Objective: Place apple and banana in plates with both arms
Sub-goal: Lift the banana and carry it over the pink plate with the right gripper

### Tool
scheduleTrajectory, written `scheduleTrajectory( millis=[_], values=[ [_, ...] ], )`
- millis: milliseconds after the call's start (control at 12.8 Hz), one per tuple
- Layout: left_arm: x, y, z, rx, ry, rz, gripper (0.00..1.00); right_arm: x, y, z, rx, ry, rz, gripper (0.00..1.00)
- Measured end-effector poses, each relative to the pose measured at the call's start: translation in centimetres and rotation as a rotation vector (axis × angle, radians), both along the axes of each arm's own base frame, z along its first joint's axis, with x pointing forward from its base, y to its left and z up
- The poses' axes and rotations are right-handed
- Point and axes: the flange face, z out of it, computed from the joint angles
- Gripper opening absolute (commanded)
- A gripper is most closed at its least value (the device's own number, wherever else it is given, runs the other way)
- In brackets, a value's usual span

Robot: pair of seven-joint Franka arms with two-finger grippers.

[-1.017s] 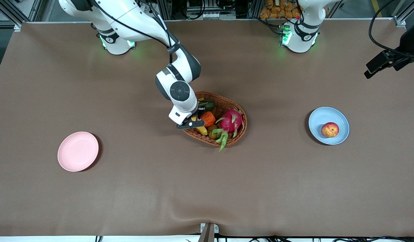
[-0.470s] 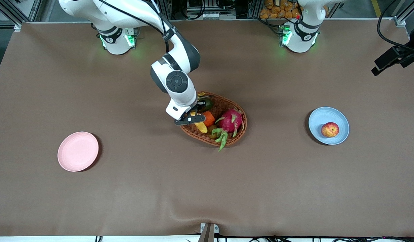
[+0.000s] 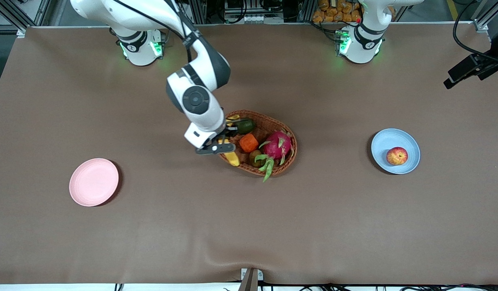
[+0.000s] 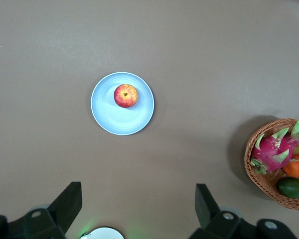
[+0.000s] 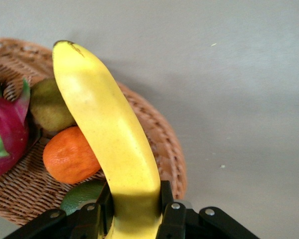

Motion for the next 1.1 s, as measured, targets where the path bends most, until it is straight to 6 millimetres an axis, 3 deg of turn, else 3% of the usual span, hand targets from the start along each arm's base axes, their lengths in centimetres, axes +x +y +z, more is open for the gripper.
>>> scheduleTrajectory(
  millis=[157,313,548,783,939,1096],
  values=[
    [0.0,-0.5,0.0,0.0,0.001,-0.009,1.0,2.5,-4.4,1.5,-0.003,0.008,-0.07,0.0],
    [-0.1,-1.8,-0.1,0.004,0.005,-0.032,1.0,5.2,-10.6,2.3,-0.012,0.037,-0.105,0.0],
    [0.0,-4.2,-0.8,0.014,0.021,-0.073,1.0,8.9,-22.0,2.8,-0.001,0.077,-0.099,0.0],
    [0.3,-4.1,-1.3,0.015,0.032,-0.07,1.0,11.5,-33.4,3.9,0.017,0.047,-0.032,0.0],
    [0.3,-4.2,-1.5,0.029,0.036,-0.074,1.0,12.1,-40.2,2.4,0.015,0.058,-0.008,0.0],
    [0.4,-4.4,-1.7,0.034,0.041,-0.078,1.0,12.2,-45.5,-0.9,0.005,0.1,-0.019,0.0]
  ],
)
